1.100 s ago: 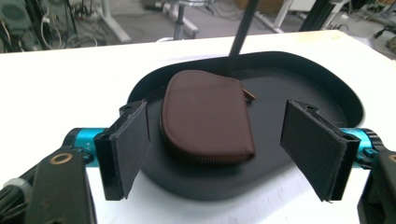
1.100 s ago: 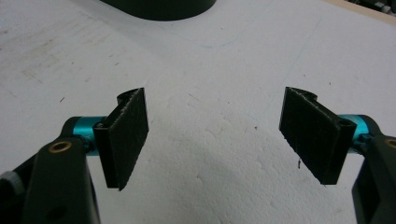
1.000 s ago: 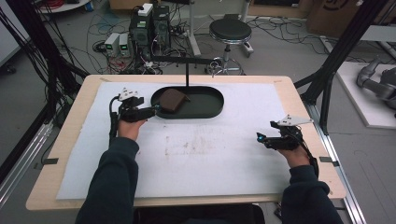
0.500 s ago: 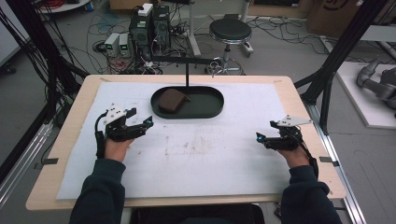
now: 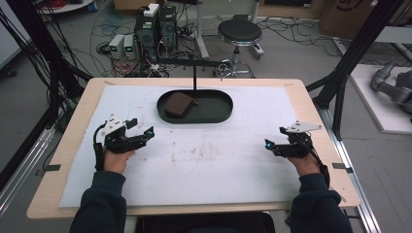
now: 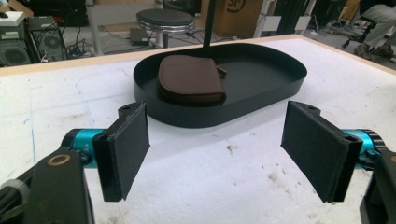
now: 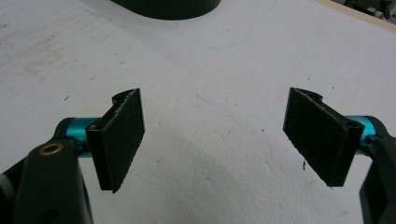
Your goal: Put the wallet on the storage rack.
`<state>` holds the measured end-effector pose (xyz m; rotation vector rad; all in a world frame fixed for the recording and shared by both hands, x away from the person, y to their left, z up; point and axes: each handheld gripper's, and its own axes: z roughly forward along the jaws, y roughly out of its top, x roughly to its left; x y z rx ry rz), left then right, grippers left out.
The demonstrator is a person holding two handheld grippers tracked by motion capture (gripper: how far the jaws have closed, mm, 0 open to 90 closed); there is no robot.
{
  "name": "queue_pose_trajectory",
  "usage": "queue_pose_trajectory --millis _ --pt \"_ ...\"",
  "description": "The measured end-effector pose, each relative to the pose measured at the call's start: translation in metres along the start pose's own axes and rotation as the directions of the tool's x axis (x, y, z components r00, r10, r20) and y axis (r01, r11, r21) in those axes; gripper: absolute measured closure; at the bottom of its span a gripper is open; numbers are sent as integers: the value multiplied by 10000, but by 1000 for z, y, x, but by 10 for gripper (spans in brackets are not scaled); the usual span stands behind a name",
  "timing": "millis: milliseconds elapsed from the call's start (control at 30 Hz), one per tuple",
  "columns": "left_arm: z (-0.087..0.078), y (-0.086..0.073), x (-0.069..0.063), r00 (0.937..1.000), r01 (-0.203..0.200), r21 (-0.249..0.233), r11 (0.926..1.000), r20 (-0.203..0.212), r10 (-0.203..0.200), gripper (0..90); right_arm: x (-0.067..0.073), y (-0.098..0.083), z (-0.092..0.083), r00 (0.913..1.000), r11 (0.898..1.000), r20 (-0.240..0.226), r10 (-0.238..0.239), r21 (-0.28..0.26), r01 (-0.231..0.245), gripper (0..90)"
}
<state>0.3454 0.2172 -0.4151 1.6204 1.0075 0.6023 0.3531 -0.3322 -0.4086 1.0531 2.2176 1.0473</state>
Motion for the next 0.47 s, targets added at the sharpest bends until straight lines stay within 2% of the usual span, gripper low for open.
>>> queue_pose_trajectory --millis 100,200,467 --pt "-1 -3 2 9999 92 54 9999 -132 -91 230 -1 0 1 10000 10000 -26 -6 17 6 209" --pt "-2 -4 2 9996 -13 140 9999 -285 17 230 -2 -1 1 10000 10000 -6 21 30 -21 209" --pt "-1 -4 1 9993 -28 143 9999 -370 33 230 -3 -2 1 10000 10000 -55 77 27 -77 209"
